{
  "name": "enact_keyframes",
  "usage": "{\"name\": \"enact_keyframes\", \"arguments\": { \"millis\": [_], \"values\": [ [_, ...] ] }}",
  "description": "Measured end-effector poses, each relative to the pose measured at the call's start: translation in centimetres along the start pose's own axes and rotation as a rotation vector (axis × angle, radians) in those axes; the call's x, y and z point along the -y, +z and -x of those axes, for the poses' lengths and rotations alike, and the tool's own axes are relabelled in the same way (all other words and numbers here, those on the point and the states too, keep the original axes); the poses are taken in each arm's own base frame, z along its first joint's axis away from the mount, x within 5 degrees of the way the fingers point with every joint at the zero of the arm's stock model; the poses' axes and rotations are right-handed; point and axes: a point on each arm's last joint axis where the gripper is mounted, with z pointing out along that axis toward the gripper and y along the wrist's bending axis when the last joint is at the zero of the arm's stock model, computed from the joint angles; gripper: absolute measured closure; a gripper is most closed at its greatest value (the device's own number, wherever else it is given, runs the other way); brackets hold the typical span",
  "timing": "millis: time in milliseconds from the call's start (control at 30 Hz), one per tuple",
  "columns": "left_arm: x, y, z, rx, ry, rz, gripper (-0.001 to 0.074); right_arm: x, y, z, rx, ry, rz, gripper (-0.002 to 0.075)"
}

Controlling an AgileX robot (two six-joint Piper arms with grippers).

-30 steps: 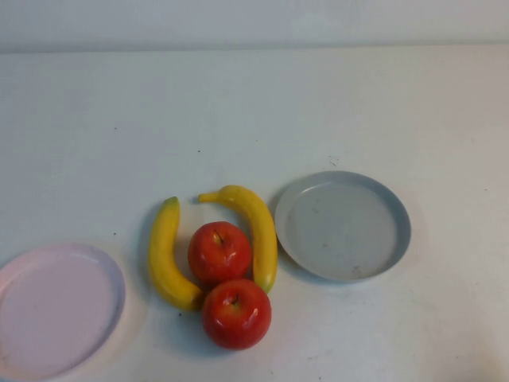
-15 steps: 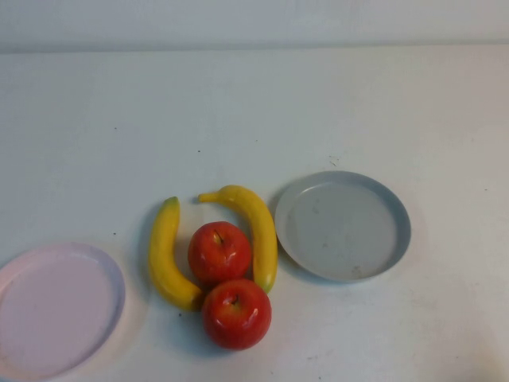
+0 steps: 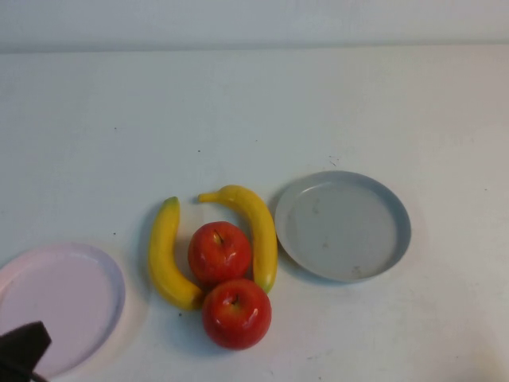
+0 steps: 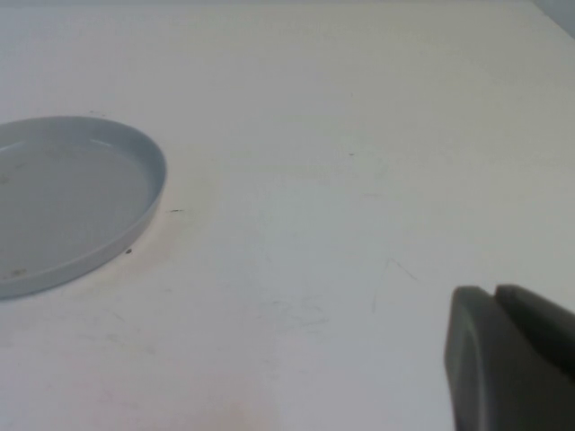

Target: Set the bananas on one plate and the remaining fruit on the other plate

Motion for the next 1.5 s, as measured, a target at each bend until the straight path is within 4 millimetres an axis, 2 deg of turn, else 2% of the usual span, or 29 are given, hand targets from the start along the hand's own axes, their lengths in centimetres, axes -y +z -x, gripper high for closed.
{"name": "enact_keyframes", "arguments": {
  "millis": [100, 200, 500, 667, 900, 1000, 1167, 1333, 1433, 1500],
  "values": [
    [1.0, 0.5, 1.1, -0.255, 0.108, 0.019, 0.0737, 0.0, 0.0, 0.0, 0.0, 0.0, 0.0, 0.0742],
    [1.4, 1.3, 2.7, -0.39, 0.179, 0.045, 0.0737, 0.0, 0.0, 0.0, 0.0, 0.0, 0.0, 0.0742],
    [2.3, 5.8, 7.1, -0.599, 0.291, 0.006, 0.0737, 0.0, 0.0, 0.0, 0.0, 0.0, 0.0, 0.0741],
    [4.1, 9.2, 8.5, -0.68, 0.373, -0.051, 0.0737, 0.0, 0.0, 0.0, 0.0, 0.0, 0.0, 0.0742],
    [8.6, 14.1, 6.8, -0.833, 0.566, -0.051, 0.0737, 0.0, 0.0, 0.0, 0.0, 0.0, 0.0, 0.0741],
    [10.7, 16.0, 5.2, -0.888, 0.662, -0.054, 0.0737, 0.0, 0.0, 0.0, 0.0, 0.0, 0.0, 0.0741],
    [14.1, 17.9, 2.6, -0.944, 0.774, -0.074, 0.0737, 0.0, 0.0, 0.0, 0.0, 0.0, 0.0, 0.0742],
    [15.3, 19.3, 1.3, -0.976, 0.828, -0.055, 0.0723, 0.0, 0.0, 0.0, 0.0, 0.0, 0.0, 0.0742],
    [15.2, 19.7, 1.4, -0.973, 0.852, -0.035, 0.0657, 0.0, 0.0, 0.0, 0.0, 0.0, 0.0, 0.0741],
    [15.2, 19.7, 1.5, -0.97, 0.857, -0.025, 0.0572, 0.0, 0.0, 0.0, 0.0, 0.0, 0.0, 0.0742]
  ]
}}
